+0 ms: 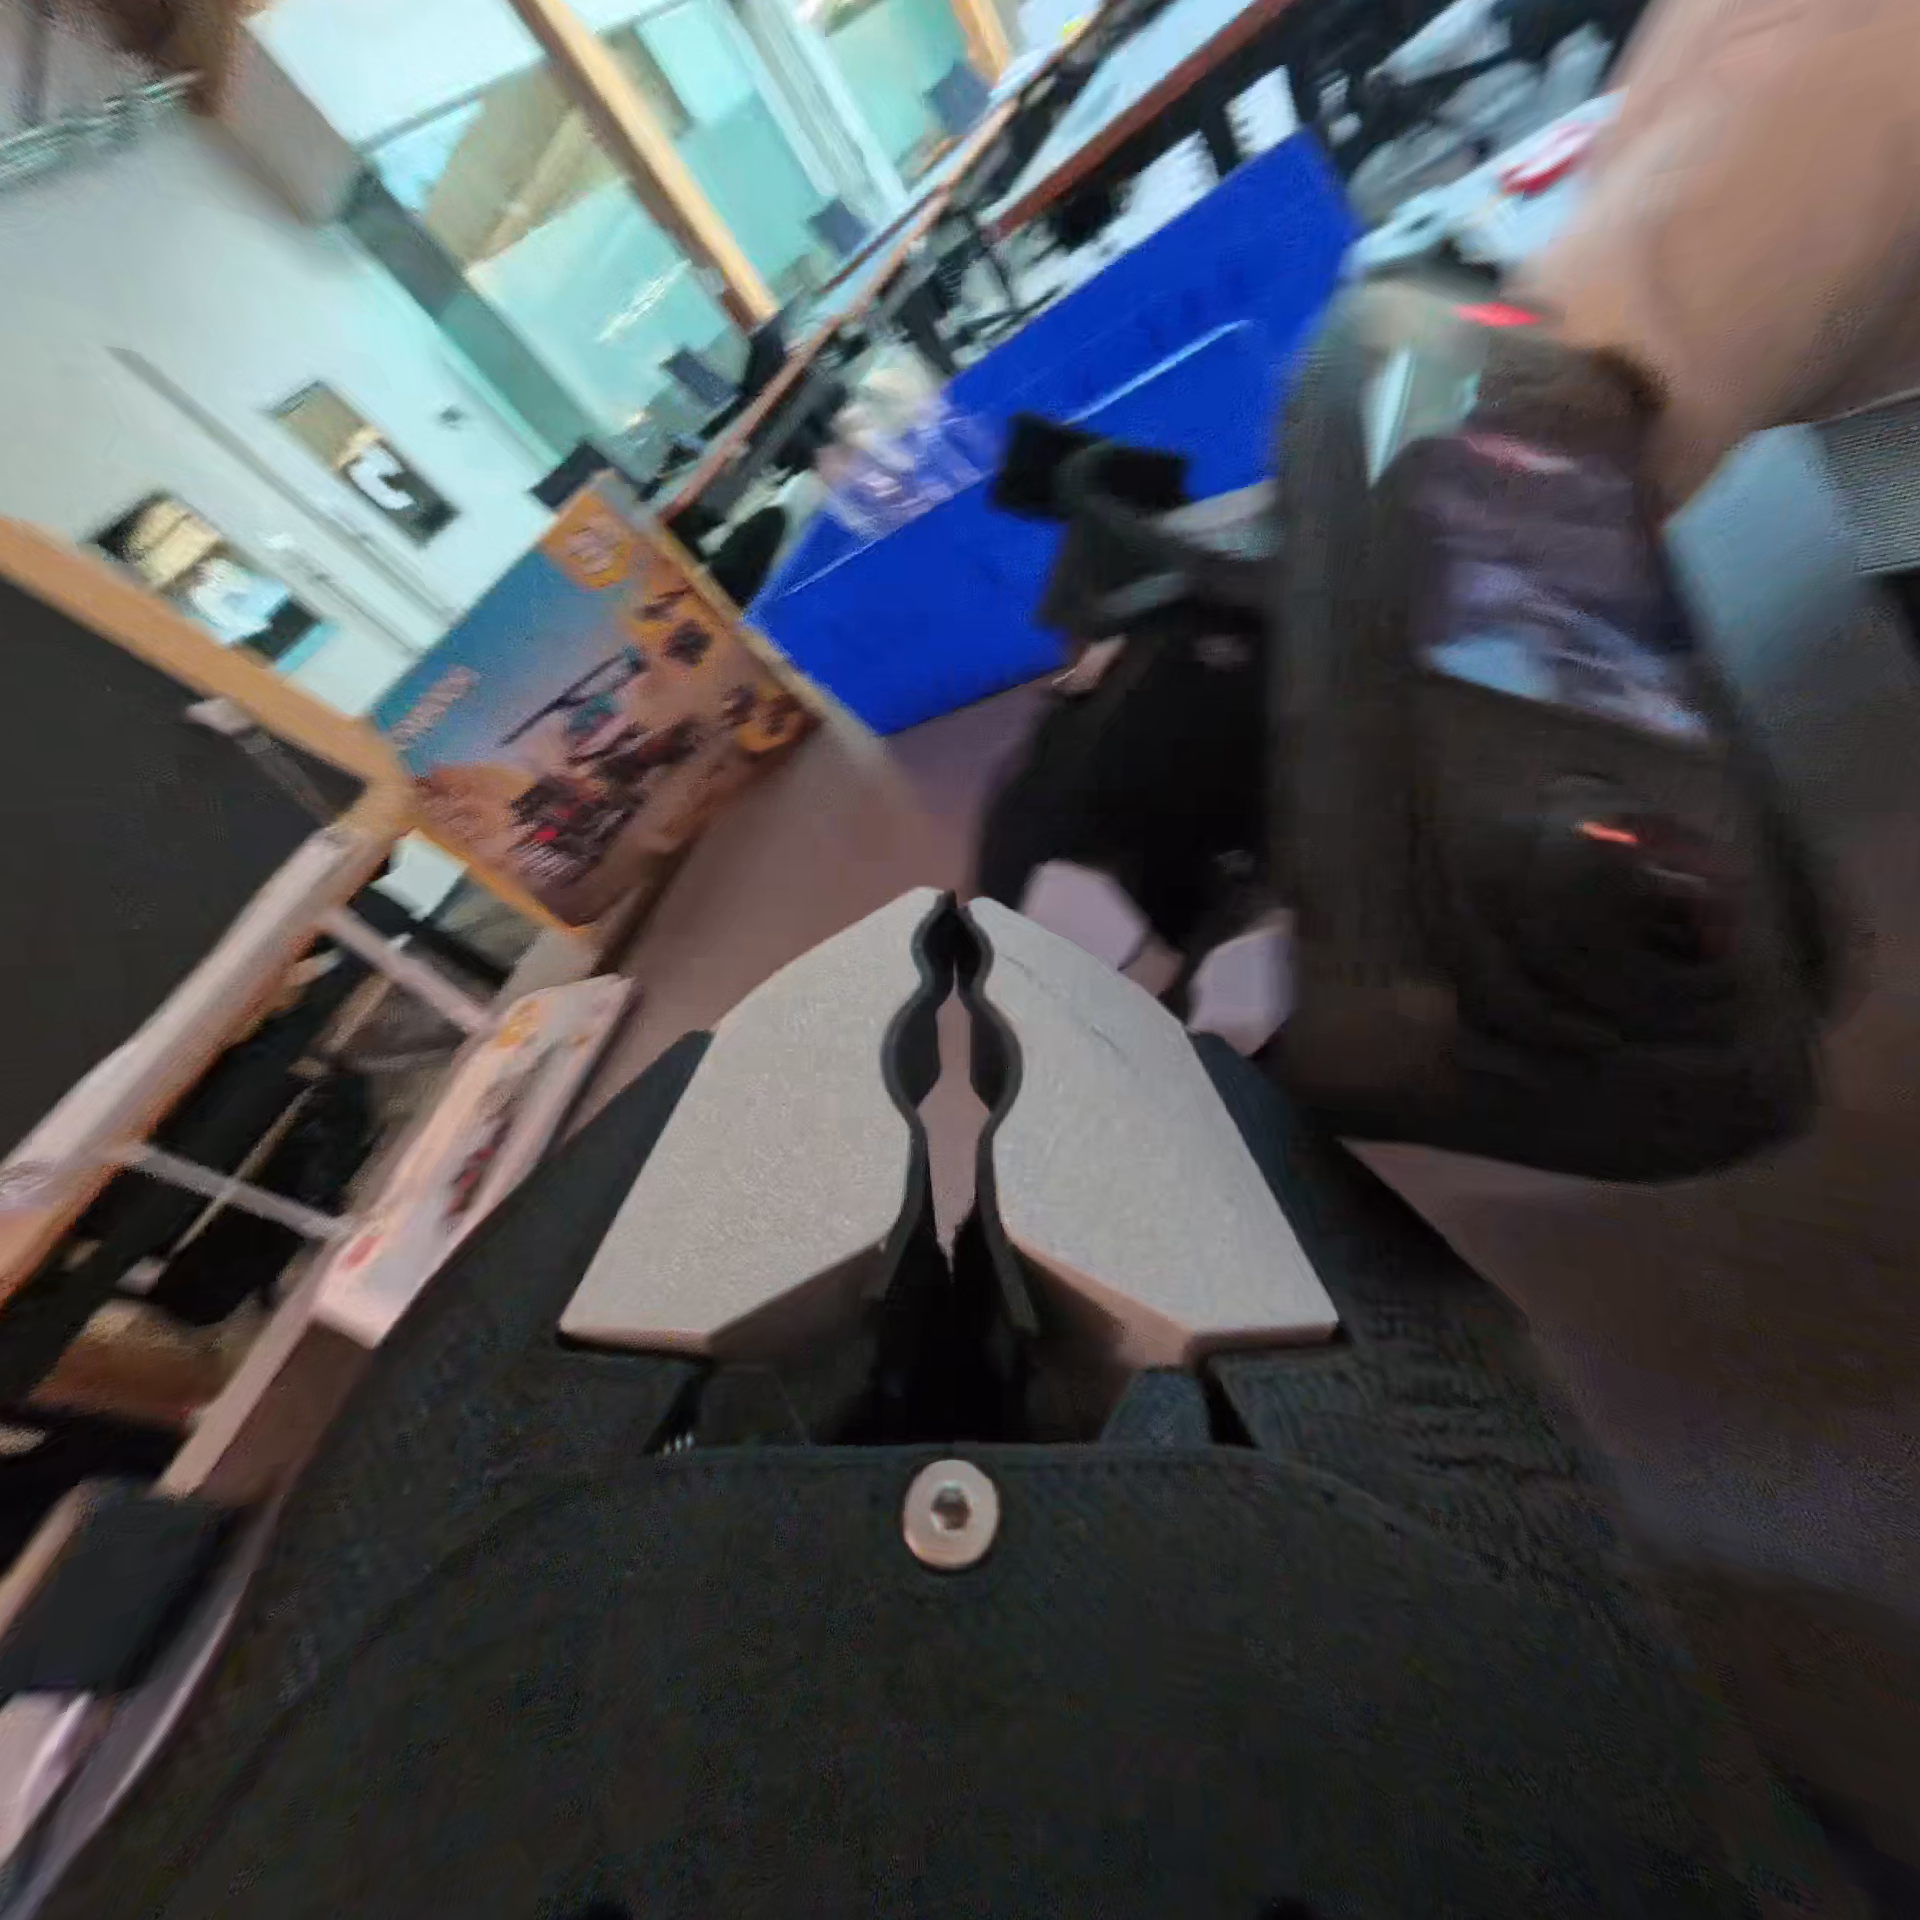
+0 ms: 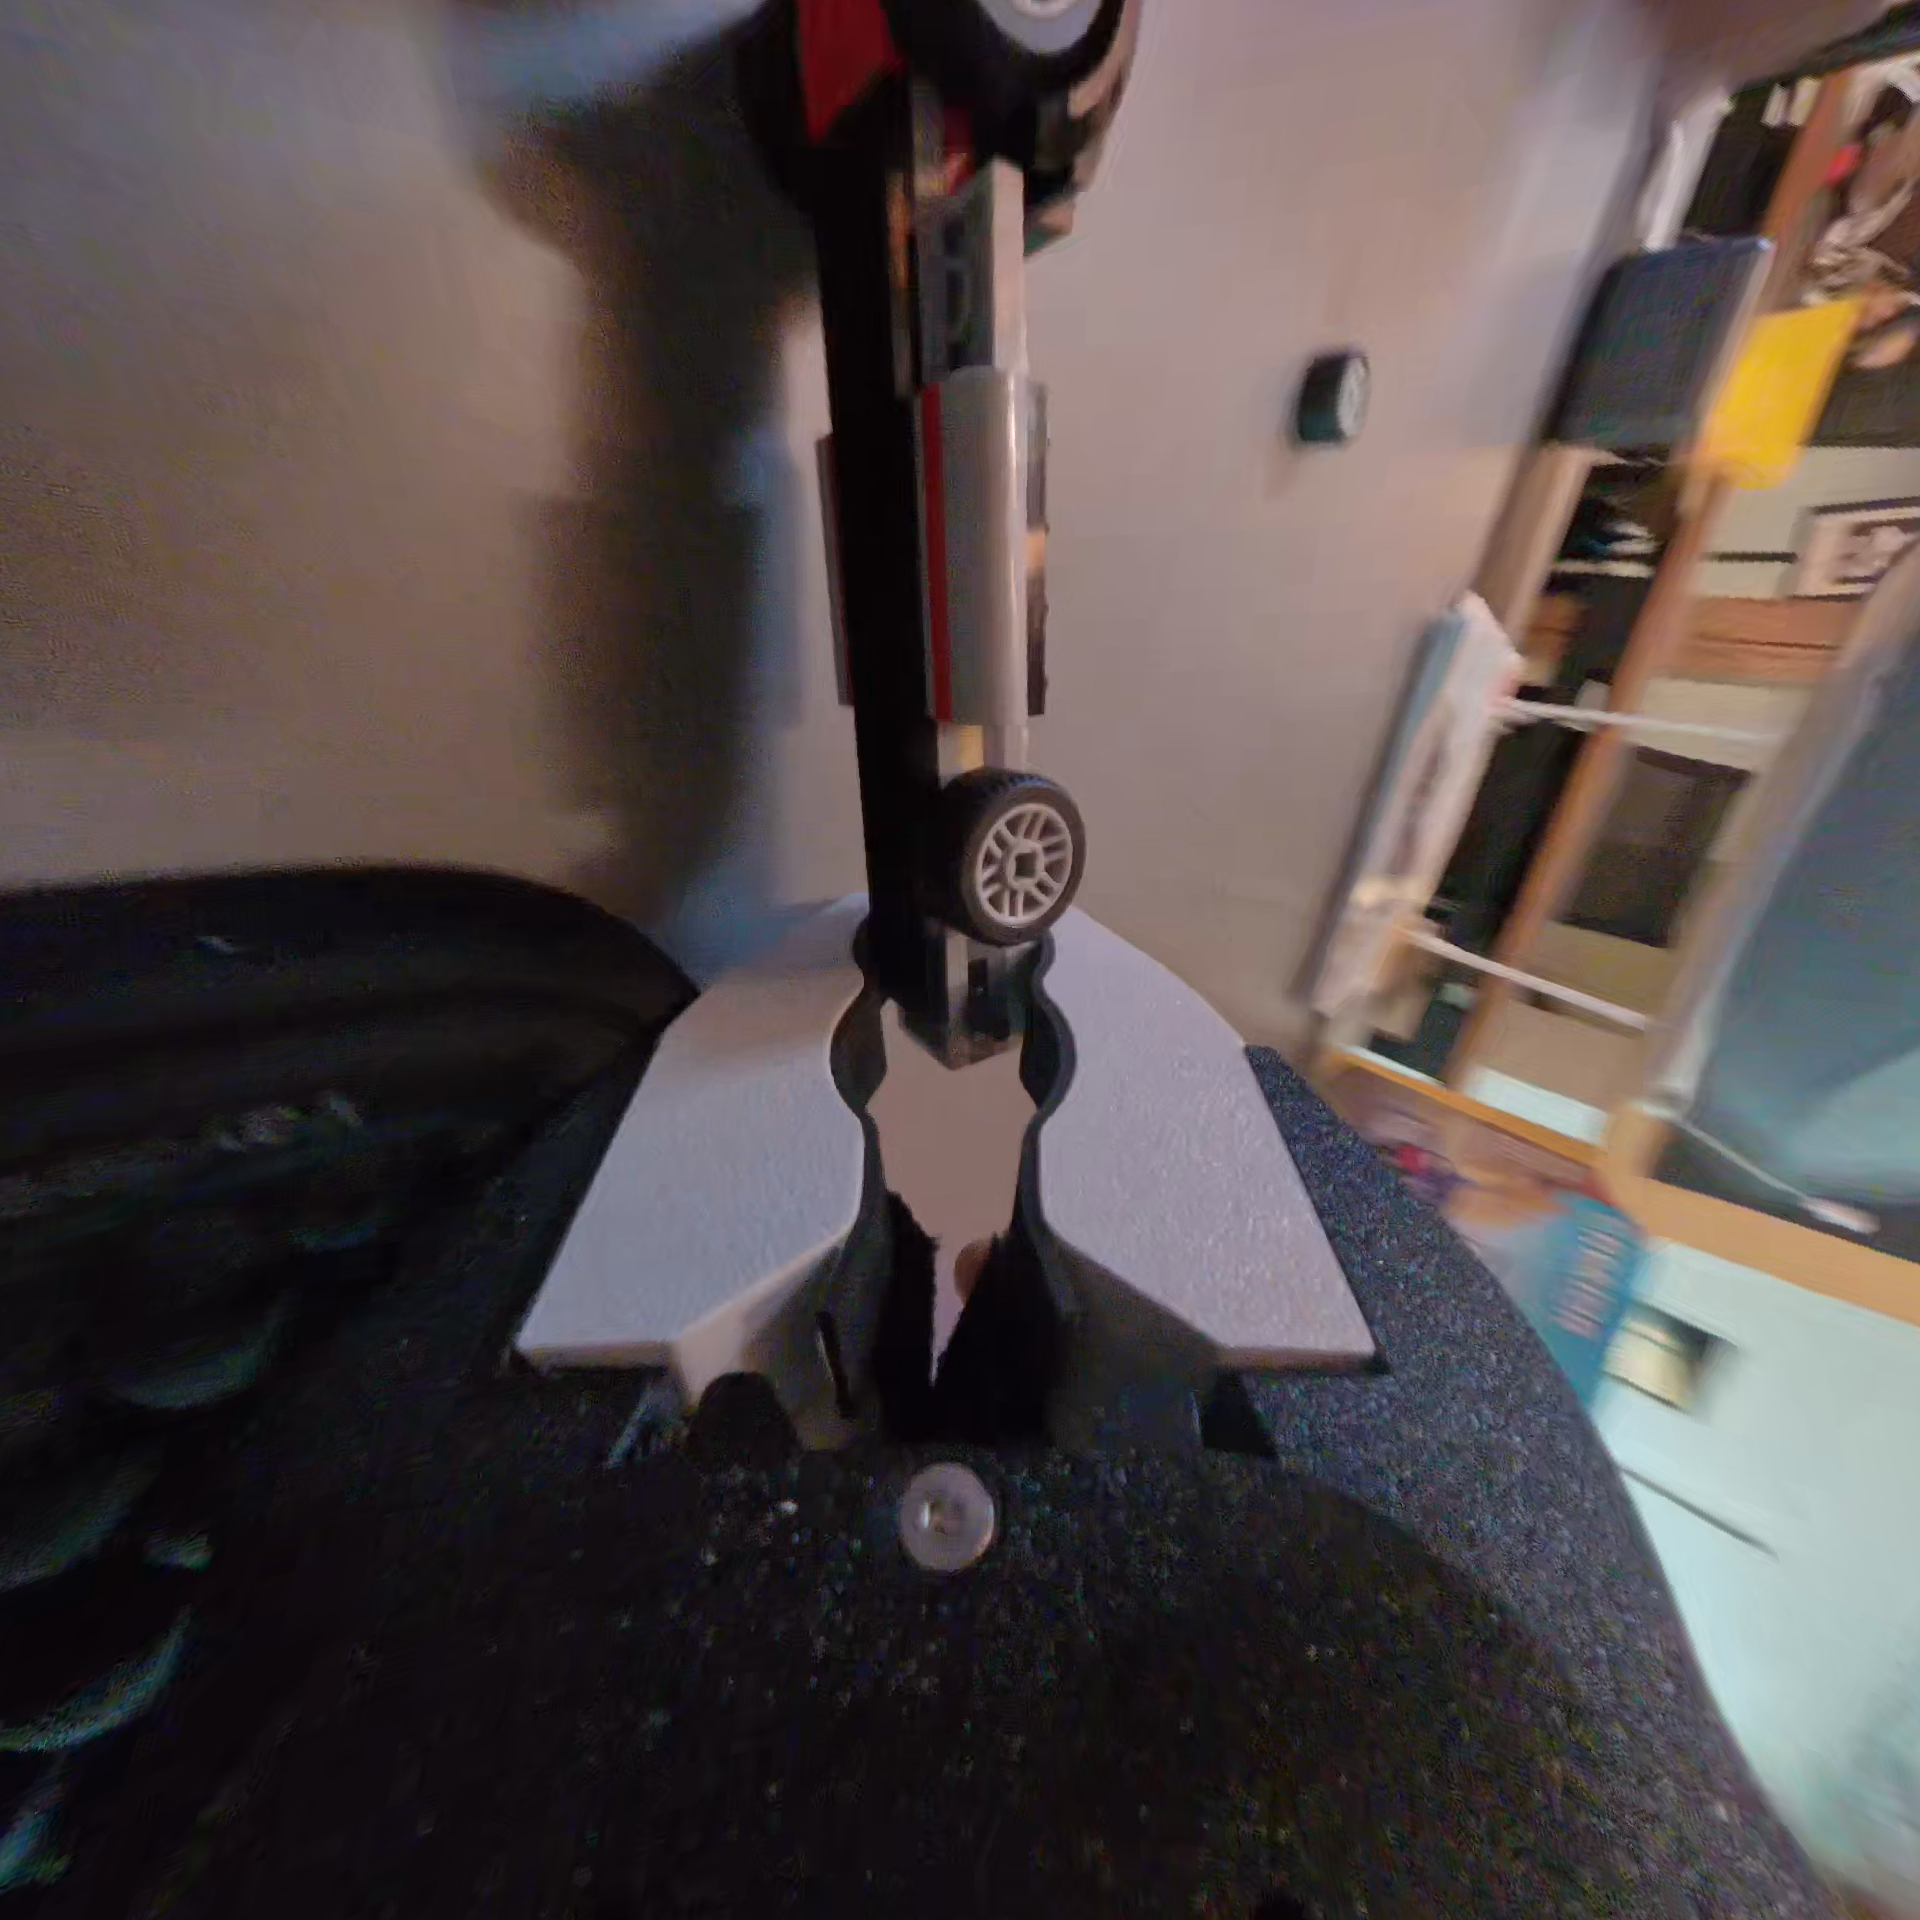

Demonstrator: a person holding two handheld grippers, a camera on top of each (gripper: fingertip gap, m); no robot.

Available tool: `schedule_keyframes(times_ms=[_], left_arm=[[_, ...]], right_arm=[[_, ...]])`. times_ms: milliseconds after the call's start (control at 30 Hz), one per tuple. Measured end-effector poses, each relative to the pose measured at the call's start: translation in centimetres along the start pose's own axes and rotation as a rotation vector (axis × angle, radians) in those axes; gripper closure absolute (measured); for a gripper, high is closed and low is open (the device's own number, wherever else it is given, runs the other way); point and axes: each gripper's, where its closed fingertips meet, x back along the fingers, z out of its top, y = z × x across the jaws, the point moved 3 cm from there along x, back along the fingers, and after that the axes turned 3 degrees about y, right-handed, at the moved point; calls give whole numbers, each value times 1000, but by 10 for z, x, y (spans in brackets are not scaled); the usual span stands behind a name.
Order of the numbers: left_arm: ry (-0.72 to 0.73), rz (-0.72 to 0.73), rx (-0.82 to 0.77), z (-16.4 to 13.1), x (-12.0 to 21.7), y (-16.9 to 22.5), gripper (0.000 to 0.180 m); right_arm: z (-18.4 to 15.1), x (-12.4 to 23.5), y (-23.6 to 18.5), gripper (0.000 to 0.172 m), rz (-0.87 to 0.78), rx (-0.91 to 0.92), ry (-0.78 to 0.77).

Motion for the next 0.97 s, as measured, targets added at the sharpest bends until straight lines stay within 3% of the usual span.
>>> schedule_keyframes(times_ms=[67,167,233,300,533,767,967], left_arm=[[-9,61,70,-7,9,-29,180],[-20,-31,115,-10,12,-27,180],[-141,-135,79,-20,6,-10,152],[-254,-192,2,-28,-1,4,147],[-446,-242,-129,-50,-21,29,158],[-280,-263,-212,-50,-25,35,160],[-200,-268,-114,-52,-26,30,158]], right_arm=[[-1,25,-2,149,-74,38,21],[2,15,10,149,-95,30,-11],[-2,11,5,149,-98,41,-34],[0,14,1,149,-105,38,-33],[-1,17,-1,149,-105,-13,-21],[-3,8,1,150,-102,68,-90],[-8,-14,5,150,-48,44,-103]])
